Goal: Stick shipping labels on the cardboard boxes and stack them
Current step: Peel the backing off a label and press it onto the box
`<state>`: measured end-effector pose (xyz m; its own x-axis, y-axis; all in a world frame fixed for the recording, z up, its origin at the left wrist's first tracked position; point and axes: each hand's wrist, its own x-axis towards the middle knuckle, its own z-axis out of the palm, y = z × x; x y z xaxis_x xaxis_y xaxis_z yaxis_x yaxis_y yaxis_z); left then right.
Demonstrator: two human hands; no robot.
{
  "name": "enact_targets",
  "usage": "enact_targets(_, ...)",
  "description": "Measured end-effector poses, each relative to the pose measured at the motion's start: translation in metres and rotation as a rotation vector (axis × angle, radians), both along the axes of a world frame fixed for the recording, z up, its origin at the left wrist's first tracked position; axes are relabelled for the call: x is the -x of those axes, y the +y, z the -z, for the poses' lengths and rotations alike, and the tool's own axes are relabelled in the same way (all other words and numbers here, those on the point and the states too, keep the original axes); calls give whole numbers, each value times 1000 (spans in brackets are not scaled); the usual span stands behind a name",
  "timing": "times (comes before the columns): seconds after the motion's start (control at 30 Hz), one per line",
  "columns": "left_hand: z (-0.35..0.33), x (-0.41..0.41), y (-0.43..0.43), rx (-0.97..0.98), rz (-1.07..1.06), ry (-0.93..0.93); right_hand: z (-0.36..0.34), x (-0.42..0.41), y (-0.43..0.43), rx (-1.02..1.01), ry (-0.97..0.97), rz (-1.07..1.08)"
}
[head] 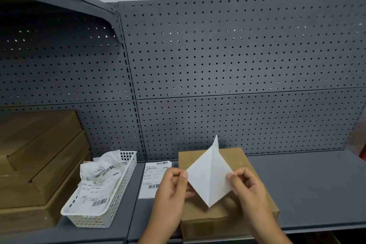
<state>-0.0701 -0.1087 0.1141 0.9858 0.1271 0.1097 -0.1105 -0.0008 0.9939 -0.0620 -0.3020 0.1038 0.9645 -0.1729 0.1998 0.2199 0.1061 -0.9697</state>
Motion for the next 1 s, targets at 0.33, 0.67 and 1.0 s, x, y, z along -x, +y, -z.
enact_targets(0.33, -7, 4, -26, 187, 106, 12, 1, -10, 27, -102, -56, -80)
enact_targets(0.67, 5, -7, -28, 165, -11, 72, 6, -13, 24, -106, -2, -39)
enact_targets(1.0, -13, -13, 1, 170, -9, 90, -14, -25, 0, -328, 250, 35)
